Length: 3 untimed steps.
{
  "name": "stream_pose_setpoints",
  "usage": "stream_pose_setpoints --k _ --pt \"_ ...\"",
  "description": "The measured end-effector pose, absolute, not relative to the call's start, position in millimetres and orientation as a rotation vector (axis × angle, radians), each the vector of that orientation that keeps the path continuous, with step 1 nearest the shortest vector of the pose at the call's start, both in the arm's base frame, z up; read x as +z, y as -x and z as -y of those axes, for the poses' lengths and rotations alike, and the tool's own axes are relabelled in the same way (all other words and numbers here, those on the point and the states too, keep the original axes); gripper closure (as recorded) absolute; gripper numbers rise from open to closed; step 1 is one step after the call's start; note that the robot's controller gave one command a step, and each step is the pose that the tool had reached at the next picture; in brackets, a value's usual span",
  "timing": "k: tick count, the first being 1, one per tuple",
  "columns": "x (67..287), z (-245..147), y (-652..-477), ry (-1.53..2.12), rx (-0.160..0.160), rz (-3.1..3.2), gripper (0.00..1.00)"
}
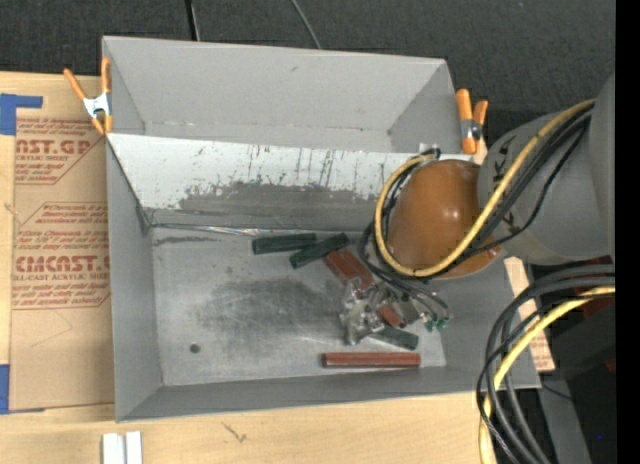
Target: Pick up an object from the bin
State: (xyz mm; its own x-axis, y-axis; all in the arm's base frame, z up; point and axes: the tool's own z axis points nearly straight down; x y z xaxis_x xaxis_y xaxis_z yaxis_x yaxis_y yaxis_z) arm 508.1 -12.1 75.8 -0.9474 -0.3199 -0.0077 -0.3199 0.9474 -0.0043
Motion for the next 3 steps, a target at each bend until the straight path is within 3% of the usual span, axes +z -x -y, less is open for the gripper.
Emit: stream_pose_setpoints --k 1,2,3 --pt "75 11 -509.6 0.505 -0.002 -3.082 0.00" --pt "75 11 -509.6 0.506 -0.001 -3.081 0.00" --pt "75 84 -518.9 0.701 -0.001 -3.057 1.00"
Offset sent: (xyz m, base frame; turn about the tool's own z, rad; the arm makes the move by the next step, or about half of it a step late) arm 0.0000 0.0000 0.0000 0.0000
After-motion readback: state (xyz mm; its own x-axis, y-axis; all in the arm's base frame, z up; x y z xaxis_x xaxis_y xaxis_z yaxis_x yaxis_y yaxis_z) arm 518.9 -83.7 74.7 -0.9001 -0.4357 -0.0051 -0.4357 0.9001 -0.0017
